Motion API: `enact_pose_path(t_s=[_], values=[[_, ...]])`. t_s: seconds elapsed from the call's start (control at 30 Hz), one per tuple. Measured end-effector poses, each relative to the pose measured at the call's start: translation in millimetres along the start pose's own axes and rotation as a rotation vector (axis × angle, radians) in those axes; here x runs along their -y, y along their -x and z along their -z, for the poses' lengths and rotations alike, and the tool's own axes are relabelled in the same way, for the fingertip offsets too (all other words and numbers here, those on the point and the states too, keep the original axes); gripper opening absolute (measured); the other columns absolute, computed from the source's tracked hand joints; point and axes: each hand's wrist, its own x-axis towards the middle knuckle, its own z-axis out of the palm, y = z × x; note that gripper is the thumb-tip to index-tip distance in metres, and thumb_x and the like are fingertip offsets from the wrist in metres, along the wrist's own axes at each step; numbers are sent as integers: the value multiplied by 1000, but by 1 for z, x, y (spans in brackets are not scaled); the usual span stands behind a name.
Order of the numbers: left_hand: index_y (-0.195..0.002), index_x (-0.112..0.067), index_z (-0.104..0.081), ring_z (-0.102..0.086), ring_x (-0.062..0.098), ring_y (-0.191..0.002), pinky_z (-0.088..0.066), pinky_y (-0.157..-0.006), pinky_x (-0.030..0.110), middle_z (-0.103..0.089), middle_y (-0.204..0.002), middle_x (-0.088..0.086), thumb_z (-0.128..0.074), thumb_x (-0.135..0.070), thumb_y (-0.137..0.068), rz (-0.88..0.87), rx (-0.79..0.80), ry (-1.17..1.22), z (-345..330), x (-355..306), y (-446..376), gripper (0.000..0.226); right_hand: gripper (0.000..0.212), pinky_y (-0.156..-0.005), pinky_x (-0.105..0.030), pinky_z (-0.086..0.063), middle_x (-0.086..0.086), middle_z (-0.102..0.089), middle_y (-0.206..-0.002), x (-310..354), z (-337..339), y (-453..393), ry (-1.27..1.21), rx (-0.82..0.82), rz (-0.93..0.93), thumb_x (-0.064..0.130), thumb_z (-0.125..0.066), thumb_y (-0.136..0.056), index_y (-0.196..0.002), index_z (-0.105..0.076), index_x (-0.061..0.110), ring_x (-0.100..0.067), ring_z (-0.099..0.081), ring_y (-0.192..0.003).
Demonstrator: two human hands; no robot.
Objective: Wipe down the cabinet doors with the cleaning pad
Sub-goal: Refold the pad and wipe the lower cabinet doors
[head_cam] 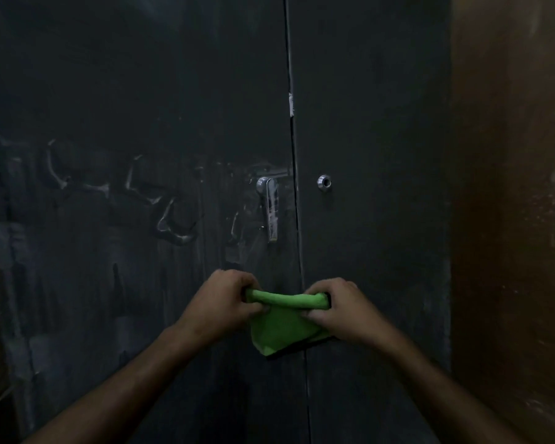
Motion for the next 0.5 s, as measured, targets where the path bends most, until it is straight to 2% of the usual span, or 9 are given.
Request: enact_pose_path(t_s=[0.03,0.1,0.17,0.23,0.3,0.37,0.4,0.43,0.5], values=[[-80,-23,-73,-65,7,-70,-53,-59,25,-68,-77,-6,-87,-26,-81,-1,17,-11,3,-1,-5,15,18,-73,-22,-50,7,-72,-94,0,9,-3,49,12,6,34,-80,-82,-98,-77,28,-9,-64,-96],[-84,-23,-69,-63,8,-77,-51,-64,20,-65,-87,-3,-86,-26,-85,21,83,77,12,-1,-16,17,14,-72,-25,-52,4,-71,-86,-4,28,-9,13,82,25,35,-82,-83,-89,-76,24,-9,-65,-90],[-96,-18,-68,-70,13,-90,-57,-74,23,-71,-98,3,-78,-25,-93,84,227,368,21,-4,-25,13,17,-74,-26,-55,2,-71,-87,-10,39,-10,-358,164,19,23,-83,-84,-91,-72,13,-11,-68,-87],[-109,-12,-63,-73,14,-99,-59,-81,29,-75,-102,-2,-68,-24,-100,166,330,665,23,-8,-30,15,28,-80,-30,-59,-7,-75,-103,-15,36,-9,-894,201,-65,18,-81,-84,-105,-70,5,-22,-71,-99],[-114,-12,-57,-70,17,-96,-56,-82,35,-71,-101,-3,-60,-22,-104,186,358,778,20,-14,-37,14,50,-93,-40,-59,-16,-69,-128,-19,28,-8,-1289,301,-174,35,-77,-89,-128,-67,6,-32,-67,-119],[-113,-13,-51,-61,17,-90,-51,-77,37,-61,-99,2,-55,-15,-107,139,363,786,17,-22,-45,8,81,-108,-48,-49,-21,-57,-145,-23,24,-6,-1537,462,-230,70,-57,-91,-142,-59,7,-36,-55,-135],[-113,-12,-50,-59,14,-87,-50,-74,33,-57,-98,3,-53,-11,-107,111,368,784,17,-25,-50,7,97,-114,-50,-43,-22,-50,-151,-25,24,-5,-1638,536,-241,83,-47,-88,-146,-53,5,-38,-49,-140],[-112,-11,-51,-58,13,-84,-51,-71,28,-56,-97,4,-52,-6,-106,90,379,782,17,-28,-54,7,108,-117,-51,-38,-23,-46,-154,-24,24,-4,-1702,577,-268,90,-42,-84,-149,-49,4,-38,-45,-143],[-110,-7,-53,-59,13,-84,-53,-72,26,-58,-96,6,-52,2,-104,61,439,765,19,-34,-62,11,111,-121,-49,-34,-23,-43,-156,-22,20,-1,-1741,600,-322,89,-44,-83,-150,-45,1,-37,-43,-145]])
